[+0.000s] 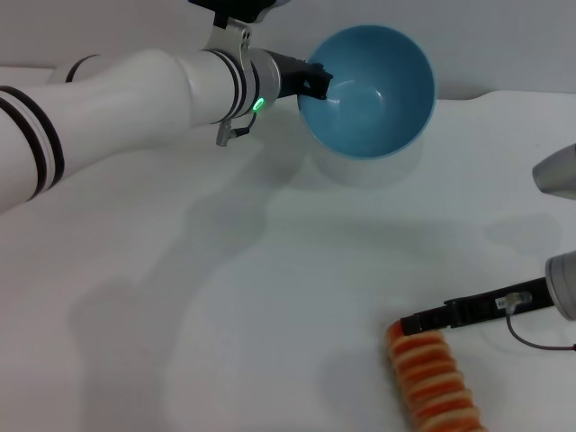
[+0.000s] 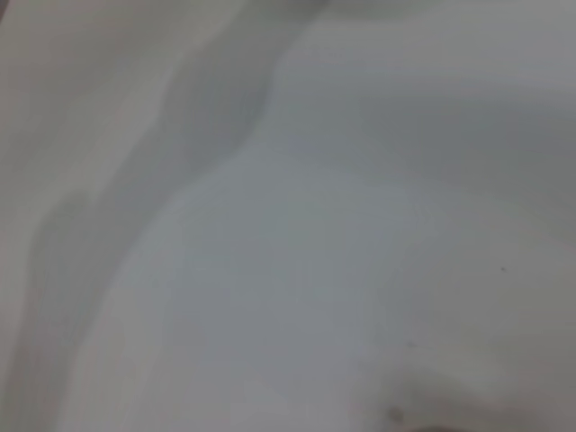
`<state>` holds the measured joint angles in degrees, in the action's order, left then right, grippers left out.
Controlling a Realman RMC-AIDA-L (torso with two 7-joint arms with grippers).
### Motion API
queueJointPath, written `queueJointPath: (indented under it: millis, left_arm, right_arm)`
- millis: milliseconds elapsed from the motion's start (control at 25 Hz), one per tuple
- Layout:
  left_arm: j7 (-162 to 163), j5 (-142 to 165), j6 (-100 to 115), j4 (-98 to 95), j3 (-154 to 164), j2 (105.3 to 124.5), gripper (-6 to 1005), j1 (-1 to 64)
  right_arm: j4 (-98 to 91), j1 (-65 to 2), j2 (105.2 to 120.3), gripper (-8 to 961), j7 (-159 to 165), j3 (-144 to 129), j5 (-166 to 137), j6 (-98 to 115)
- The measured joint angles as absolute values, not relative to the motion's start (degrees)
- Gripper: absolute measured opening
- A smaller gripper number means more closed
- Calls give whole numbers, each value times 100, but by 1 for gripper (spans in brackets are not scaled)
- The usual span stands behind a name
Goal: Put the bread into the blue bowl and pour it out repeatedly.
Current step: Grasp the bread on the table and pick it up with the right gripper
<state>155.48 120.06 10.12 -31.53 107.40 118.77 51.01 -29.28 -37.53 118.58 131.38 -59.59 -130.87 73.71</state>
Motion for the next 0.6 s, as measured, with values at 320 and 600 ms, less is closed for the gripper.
queueJointPath:
  millis: [320,600]
  left_arm:
    - [15548,12006,1001,-3183,10730,11882,-2,5047]
    - [15548,11934,991,-3254,10733,11883,-2,5036]
  right_arm:
    - [-2684,-3927,11852,571,13103,-5959,-13084,7245]
    - [-2545,-4051,11862,541,13105,-6125,-13085,7234]
